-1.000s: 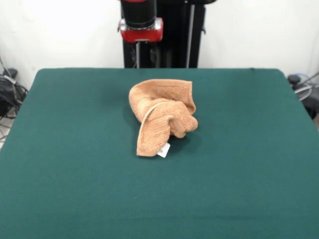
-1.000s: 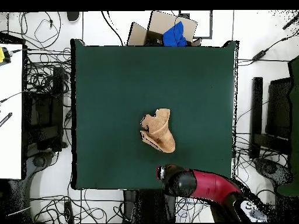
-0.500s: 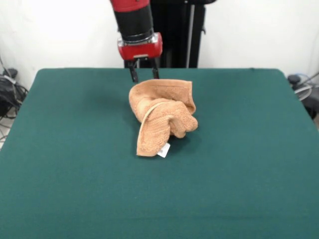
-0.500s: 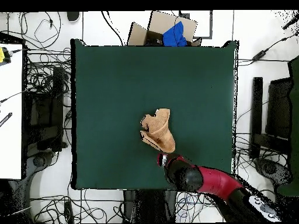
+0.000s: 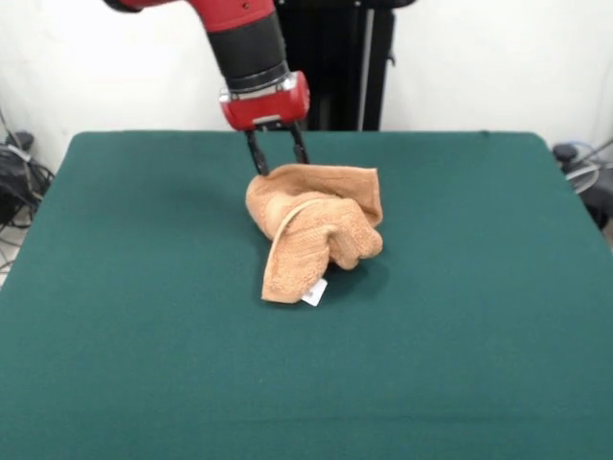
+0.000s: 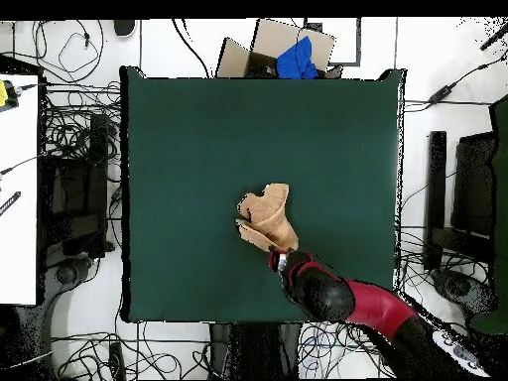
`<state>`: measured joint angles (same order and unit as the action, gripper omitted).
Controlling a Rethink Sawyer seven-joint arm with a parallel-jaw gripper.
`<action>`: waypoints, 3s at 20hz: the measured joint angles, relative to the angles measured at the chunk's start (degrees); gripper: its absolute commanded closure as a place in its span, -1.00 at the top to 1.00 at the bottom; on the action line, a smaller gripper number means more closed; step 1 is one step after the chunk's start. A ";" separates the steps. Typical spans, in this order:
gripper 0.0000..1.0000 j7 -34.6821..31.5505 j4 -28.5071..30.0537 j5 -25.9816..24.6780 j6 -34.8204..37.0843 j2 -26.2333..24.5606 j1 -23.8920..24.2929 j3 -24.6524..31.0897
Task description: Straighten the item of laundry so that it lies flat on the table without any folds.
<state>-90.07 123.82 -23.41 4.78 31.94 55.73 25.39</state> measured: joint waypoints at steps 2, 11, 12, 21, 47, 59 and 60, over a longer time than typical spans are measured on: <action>1.00 0.00 -0.01 -0.01 0.00 -0.40 0.05 0.50; 1.00 0.00 -0.05 -0.01 0.08 -0.26 0.05 2.41; 1.00 0.00 -0.05 -0.01 0.14 0.01 0.04 2.75; 1.00 0.00 -0.03 0.00 0.86 2.40 0.08 4.74; 1.00 0.00 -0.05 0.66 9.19 -0.36 0.86 6.09; 1.00 0.00 0.32 2.11 10.83 2.61 0.74 6.39; 1.00 0.00 0.40 2.11 10.83 2.81 0.73 6.39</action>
<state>-90.07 124.22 -21.30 15.61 34.75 56.46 31.79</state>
